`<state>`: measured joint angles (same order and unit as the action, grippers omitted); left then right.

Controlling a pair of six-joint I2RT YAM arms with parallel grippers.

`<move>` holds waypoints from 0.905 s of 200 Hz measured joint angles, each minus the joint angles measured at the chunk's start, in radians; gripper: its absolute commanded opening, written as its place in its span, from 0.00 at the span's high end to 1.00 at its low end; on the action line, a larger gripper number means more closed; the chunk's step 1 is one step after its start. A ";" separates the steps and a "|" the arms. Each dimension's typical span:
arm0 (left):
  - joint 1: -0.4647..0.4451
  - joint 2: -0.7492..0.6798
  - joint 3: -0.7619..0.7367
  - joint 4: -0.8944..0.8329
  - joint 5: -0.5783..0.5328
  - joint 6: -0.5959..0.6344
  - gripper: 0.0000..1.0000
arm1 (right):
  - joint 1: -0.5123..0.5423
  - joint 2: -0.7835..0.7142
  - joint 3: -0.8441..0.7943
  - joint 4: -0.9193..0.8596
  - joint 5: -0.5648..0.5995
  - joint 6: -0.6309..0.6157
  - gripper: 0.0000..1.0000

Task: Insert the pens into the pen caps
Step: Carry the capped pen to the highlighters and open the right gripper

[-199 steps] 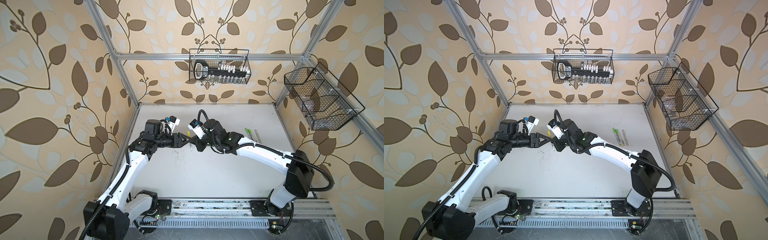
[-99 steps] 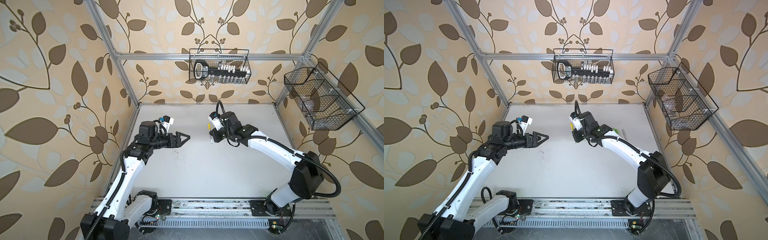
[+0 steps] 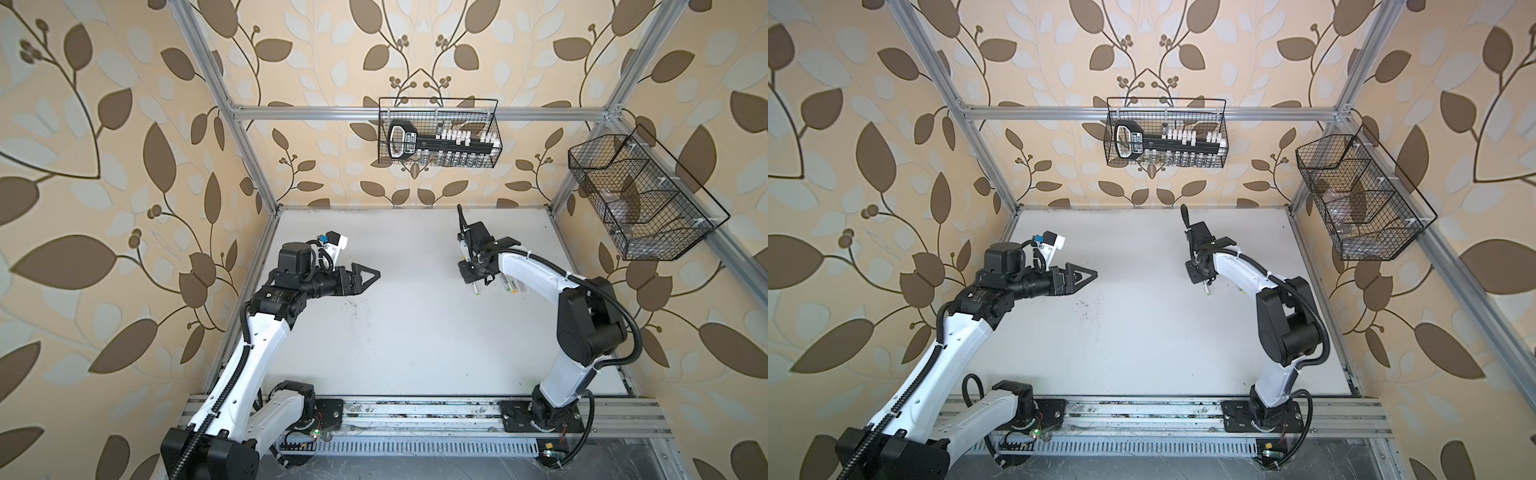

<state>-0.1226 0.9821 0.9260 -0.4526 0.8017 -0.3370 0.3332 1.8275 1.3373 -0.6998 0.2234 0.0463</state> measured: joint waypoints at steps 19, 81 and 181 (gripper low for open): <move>0.000 0.000 0.000 0.000 0.000 -0.003 0.01 | -0.037 0.060 0.035 -0.033 0.036 -0.011 0.97; 0.000 0.000 0.000 0.000 0.000 -0.004 0.01 | -0.126 0.206 0.181 -0.095 0.146 -0.051 0.97; 0.000 0.000 0.000 0.005 0.000 -0.011 0.01 | -0.156 0.302 0.233 -0.136 0.195 -0.078 0.89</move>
<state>-0.1223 0.9825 0.9260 -0.4480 0.8017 -0.3481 0.1772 2.1296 1.5703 -0.8360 0.4187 -0.0319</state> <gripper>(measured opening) 0.987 0.101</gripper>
